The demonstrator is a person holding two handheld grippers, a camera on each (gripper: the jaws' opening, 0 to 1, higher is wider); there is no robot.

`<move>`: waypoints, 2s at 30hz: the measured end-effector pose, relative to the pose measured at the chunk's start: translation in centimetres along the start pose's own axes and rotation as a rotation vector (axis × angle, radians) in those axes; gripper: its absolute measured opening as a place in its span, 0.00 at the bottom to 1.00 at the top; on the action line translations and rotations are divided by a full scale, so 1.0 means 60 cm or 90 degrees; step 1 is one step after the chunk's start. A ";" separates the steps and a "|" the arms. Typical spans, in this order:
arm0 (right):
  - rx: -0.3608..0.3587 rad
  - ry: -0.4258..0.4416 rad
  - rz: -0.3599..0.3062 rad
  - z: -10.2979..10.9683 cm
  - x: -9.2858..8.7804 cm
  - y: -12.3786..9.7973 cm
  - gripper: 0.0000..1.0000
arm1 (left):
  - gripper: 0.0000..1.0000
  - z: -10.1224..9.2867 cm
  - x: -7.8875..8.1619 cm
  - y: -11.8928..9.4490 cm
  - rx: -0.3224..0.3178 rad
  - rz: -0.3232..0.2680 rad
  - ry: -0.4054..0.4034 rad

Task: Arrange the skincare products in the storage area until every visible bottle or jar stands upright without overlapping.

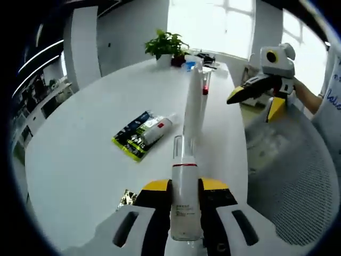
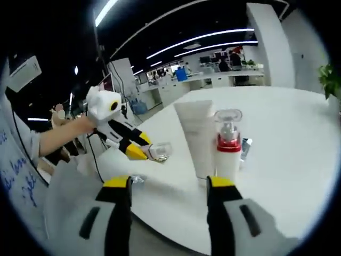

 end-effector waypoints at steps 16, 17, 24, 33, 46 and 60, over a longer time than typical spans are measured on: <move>0.071 0.155 -0.083 0.020 0.032 0.030 0.42 | 0.16 -0.071 0.064 -0.021 -0.105 -0.151 -0.071; 0.076 0.169 -0.098 0.019 0.035 0.031 0.44 | 0.16 -0.075 0.069 -0.022 -0.114 -0.163 -0.071; 0.173 0.283 -0.190 0.032 0.058 0.023 0.37 | 0.16 -0.099 0.091 -0.030 -0.175 -0.213 -0.087; 0.237 0.314 -0.257 0.037 0.079 0.002 0.28 | 0.16 -0.123 0.111 -0.032 -0.265 -0.264 -0.110; 0.229 0.273 -0.247 0.044 0.079 0.002 0.22 | 0.17 -0.131 0.108 -0.017 -0.250 -0.245 -0.078; 0.125 0.331 -0.227 0.019 0.052 0.037 0.21 | 0.20 -0.113 0.095 0.018 0.122 -0.068 0.152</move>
Point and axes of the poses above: the point that each gripper's makers call its tool centre point, and the gripper's own axes: y roughly forward along the fingers, z roughly to its left, x roughly out of its top, the point moved 3 cm from there along -y, roughly backward along the fingers, and after that the axes turned 10 degrees about z, right-handed, at the moved point
